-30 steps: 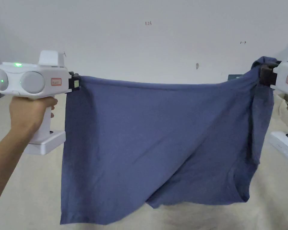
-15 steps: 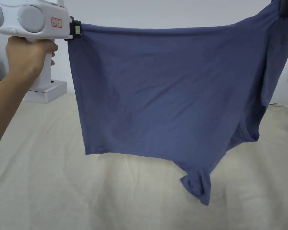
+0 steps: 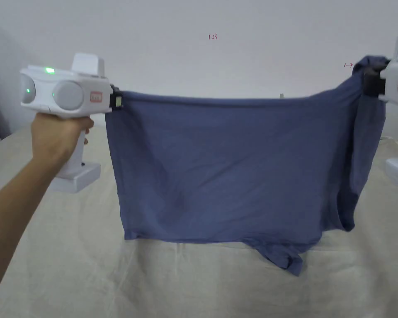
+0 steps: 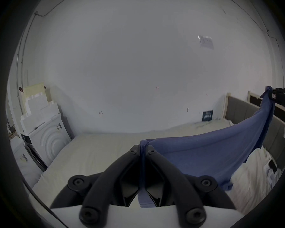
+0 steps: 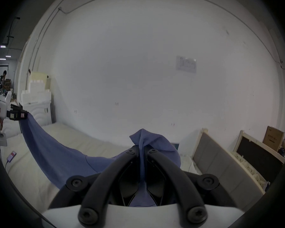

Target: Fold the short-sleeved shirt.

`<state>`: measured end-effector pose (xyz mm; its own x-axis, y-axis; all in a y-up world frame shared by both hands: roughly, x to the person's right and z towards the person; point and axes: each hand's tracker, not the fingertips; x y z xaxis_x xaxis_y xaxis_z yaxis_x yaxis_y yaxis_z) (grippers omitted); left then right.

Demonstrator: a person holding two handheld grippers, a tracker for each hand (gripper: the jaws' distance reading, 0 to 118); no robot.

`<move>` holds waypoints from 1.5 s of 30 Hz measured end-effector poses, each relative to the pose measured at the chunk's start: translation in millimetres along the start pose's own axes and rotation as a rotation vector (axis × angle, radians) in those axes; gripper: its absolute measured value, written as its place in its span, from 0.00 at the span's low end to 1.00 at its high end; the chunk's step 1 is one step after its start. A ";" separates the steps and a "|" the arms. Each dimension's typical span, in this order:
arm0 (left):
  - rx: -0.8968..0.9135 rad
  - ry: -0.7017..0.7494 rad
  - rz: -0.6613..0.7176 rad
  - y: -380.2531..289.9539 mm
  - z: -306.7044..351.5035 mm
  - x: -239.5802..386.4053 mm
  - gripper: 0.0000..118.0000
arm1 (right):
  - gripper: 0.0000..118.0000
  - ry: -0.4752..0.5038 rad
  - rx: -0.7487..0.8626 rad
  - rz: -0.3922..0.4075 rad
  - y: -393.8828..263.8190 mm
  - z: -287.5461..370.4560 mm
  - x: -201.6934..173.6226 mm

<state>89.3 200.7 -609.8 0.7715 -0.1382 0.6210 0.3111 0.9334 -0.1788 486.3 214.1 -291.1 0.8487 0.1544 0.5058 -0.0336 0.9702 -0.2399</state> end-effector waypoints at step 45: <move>-0.535 -0.065 0.226 -430.9 197.5 17.9 0.01 | 0.02 0.103 -0.587 -0.344 -365.3 288.8 -71.4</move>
<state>-140.6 -138.6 -370.9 0.8208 0.0811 0.5654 0.3929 0.6382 -0.6620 285.6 -97.4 -0.2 0.8066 -0.1912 0.5593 0.5137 0.6948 -0.5033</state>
